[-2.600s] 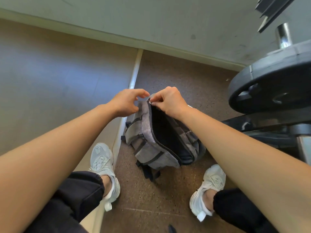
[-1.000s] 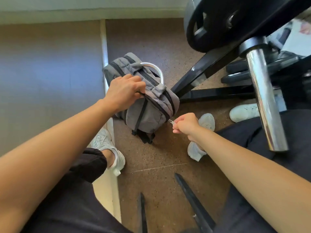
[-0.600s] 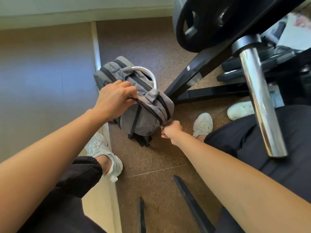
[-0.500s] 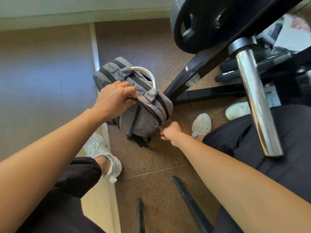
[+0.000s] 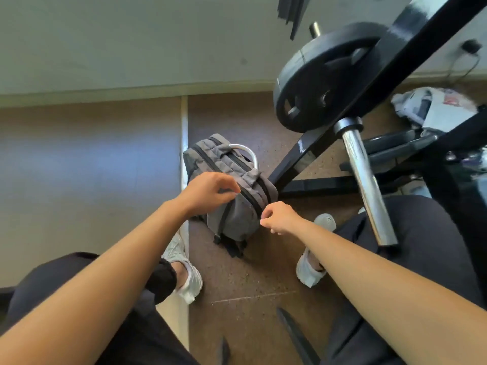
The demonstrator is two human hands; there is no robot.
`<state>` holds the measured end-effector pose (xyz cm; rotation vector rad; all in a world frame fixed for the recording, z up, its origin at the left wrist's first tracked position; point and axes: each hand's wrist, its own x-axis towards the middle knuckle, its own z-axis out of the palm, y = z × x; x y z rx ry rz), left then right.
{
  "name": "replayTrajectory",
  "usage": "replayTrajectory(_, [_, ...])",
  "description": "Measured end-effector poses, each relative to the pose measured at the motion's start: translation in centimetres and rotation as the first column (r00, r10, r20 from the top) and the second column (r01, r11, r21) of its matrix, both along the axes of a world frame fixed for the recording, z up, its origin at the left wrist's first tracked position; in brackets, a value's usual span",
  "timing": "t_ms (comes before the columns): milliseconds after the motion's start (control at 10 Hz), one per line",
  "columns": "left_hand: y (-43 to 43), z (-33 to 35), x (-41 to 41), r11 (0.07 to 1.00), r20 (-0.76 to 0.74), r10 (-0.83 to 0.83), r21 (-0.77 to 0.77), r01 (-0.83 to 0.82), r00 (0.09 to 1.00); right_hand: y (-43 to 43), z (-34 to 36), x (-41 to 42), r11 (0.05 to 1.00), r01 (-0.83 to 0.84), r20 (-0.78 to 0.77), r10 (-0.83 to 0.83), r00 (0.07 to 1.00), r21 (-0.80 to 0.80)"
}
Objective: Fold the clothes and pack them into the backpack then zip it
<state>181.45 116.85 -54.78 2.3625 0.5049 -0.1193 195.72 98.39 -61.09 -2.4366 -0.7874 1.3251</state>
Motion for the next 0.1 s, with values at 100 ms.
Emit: replayTrajectory(100, [-2.48,1.73,-1.46,0.99,0.031,0.063,-0.132,-0.058,0.998,0.38,3.38,0.04,0.988,0.011,0.022,-0.014,1.0,0.157])
